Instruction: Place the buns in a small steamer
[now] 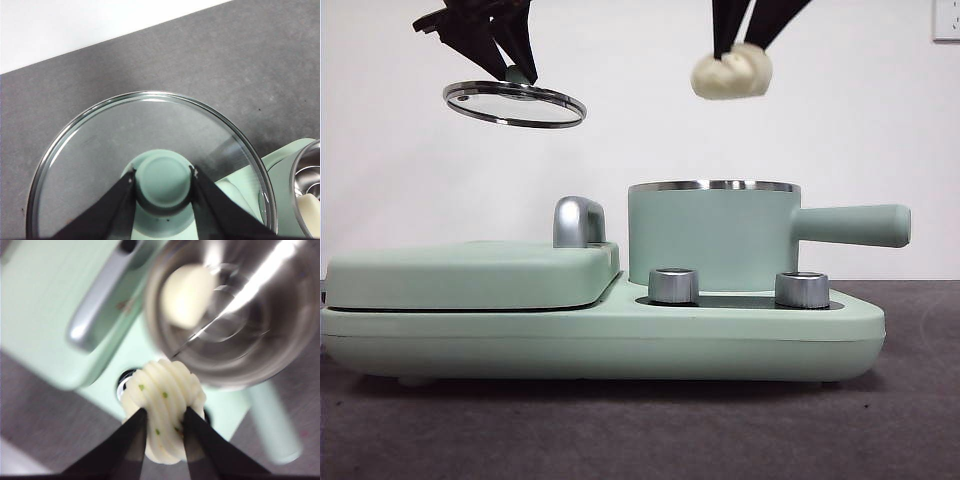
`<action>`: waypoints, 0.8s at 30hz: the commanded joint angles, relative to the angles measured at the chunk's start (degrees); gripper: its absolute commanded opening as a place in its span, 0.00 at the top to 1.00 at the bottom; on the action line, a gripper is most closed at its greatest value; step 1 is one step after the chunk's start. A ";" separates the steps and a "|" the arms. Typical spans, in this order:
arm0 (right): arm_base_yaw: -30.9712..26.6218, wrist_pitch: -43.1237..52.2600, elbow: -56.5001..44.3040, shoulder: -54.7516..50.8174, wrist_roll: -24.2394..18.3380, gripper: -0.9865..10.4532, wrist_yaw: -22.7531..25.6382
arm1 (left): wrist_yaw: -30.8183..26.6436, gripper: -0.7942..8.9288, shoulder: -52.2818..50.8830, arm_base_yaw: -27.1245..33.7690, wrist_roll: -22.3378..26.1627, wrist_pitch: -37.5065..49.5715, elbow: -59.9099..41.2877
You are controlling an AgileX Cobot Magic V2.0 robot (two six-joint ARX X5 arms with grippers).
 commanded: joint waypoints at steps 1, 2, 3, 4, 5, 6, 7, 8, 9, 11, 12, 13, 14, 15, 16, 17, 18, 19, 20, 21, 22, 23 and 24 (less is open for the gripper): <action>-2.03 -0.31 3.98 4.00 -3.78 0.82 0.11 | 0.33 0.86 -0.28 -0.20 0.02 1.42 2.10; -2.91 -0.31 4.87 5.27 -4.35 0.82 0.13 | 0.33 0.86 -0.28 -0.20 0.02 1.44 2.10; -3.69 -0.33 5.57 6.32 -4.79 0.82 0.13 | 0.33 0.86 -0.28 -0.20 0.02 1.44 2.10; -4.70 -0.33 6.40 7.67 -5.38 0.82 0.04 | 0.33 0.86 -0.28 -0.20 0.02 1.44 2.10; -5.40 -0.02 6.82 8.79 -5.86 0.82 -0.02 | 0.33 0.86 -0.28 -0.20 0.02 1.44 2.10; -5.84 0.31 6.97 9.49 -6.21 0.82 -0.02 | 0.33 0.86 -0.28 -0.20 0.02 1.44 2.10; -6.47 0.63 7.13 10.51 -6.71 0.82 -0.04 | 0.33 0.86 -0.28 -0.20 0.02 1.44 2.10; -7.02 1.05 7.13 11.43 -7.15 0.82 -0.02 | 0.33 0.86 -0.28 -0.20 0.02 1.44 2.10; -7.52 1.36 7.13 12.22 -7.41 0.82 -0.02 | 0.33 0.86 -0.28 -0.20 0.02 1.44 2.10; -8.46 2.01 7.13 14.10 -7.50 0.82 -0.04 | 0.33 0.86 -0.26 -0.20 0.02 1.44 2.12; -8.79 2.21 7.13 14.88 -7.48 0.82 -0.07 | 0.33 0.86 -0.26 -0.20 0.00 1.44 2.10; -9.18 2.32 7.13 15.74 -7.50 0.82 -0.11 | 0.33 0.86 -0.24 -0.20 0.00 1.44 2.10; -9.57 2.56 7.13 16.59 -7.50 0.82 -0.13 | 0.33 0.86 -0.24 -0.20 0.02 1.46 2.10; -9.77 2.84 7.13 17.31 -7.50 0.82 -0.35 | 0.33 0.86 -0.22 -0.20 0.02 1.49 2.12; -9.90 3.06 7.13 17.79 -7.50 0.82 -0.61 | 0.33 0.86 -0.20 -0.20 0.02 1.49 2.12; -9.99 3.56 7.13 18.47 -7.52 0.82 -1.42 | 0.33 0.86 -0.17 -0.20 0.02 1.46 2.12; -10.10 3.80 7.13 18.82 -7.50 0.82 -1.88 | 0.33 0.86 -0.15 -0.20 0.02 1.49 2.10; -10.12 4.13 7.13 19.19 -7.50 0.82 -2.29 | 0.33 0.86 -0.09 -0.20 0.02 1.51 2.10; -10.19 4.28 7.13 19.41 -7.52 0.82 -2.69 | 0.33 0.86 -0.07 -0.20 0.00 1.51 2.10; -10.23 4.55 7.13 19.74 -7.50 0.82 -2.89 | 0.33 0.86 0.00 -0.20 -0.02 1.49 2.10; -10.23 4.63 7.13 20.04 -7.48 0.82 -2.93 | 0.33 0.86 0.02 -0.20 -0.02 1.49 2.10; -10.23 4.61 7.13 20.24 -7.50 0.82 -2.91 | 0.33 0.86 0.02 -0.20 0.00 1.51 2.10; -10.25 4.55 7.13 20.37 -7.54 0.81 -2.91 | 0.33 0.86 0.02 -0.22 -0.02 1.53 2.10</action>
